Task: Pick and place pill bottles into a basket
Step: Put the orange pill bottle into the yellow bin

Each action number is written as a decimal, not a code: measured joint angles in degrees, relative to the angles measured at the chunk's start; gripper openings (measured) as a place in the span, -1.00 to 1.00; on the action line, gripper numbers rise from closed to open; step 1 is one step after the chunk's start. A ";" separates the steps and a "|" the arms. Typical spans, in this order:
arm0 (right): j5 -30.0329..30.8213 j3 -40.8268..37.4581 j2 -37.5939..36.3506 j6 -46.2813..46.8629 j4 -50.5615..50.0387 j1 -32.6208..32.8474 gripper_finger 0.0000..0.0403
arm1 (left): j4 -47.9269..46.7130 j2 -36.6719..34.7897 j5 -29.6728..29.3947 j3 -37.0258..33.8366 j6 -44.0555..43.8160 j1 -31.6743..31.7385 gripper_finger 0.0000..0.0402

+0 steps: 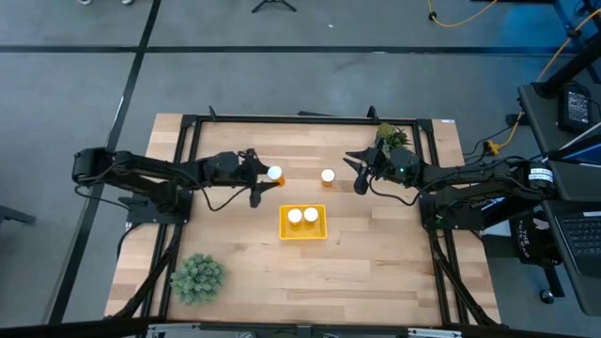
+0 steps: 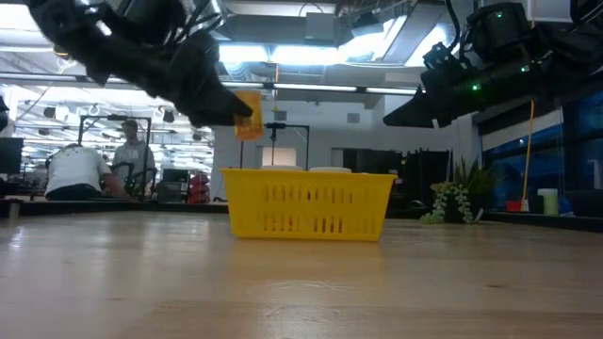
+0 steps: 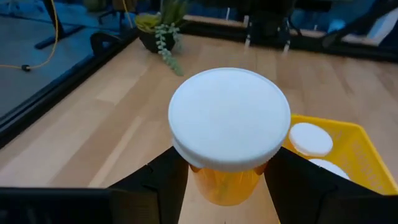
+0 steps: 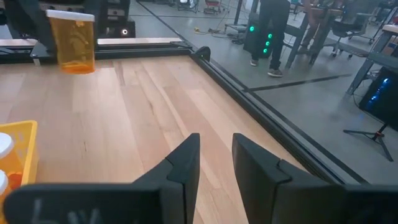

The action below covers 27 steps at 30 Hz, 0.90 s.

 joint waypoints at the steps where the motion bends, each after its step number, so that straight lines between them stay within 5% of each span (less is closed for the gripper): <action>1: 0.00 0.00 0.00 0.09 0.00 -0.01 -0.51 | -1.93 0.00 -0.52 1.20 0.42 -0.72 -0.06; 12: 0.01 0.00 0.00 -0.55 0.13 0.00 -0.51 | -9.05 0.00 -3.37 8.36 1.33 -7.99 -0.06; 27: 0.00 0.00 0.00 2.57 0.04 0.00 -0.51 | -13.44 1.12 -18.60 11.92 -3.69 -25.89 -0.06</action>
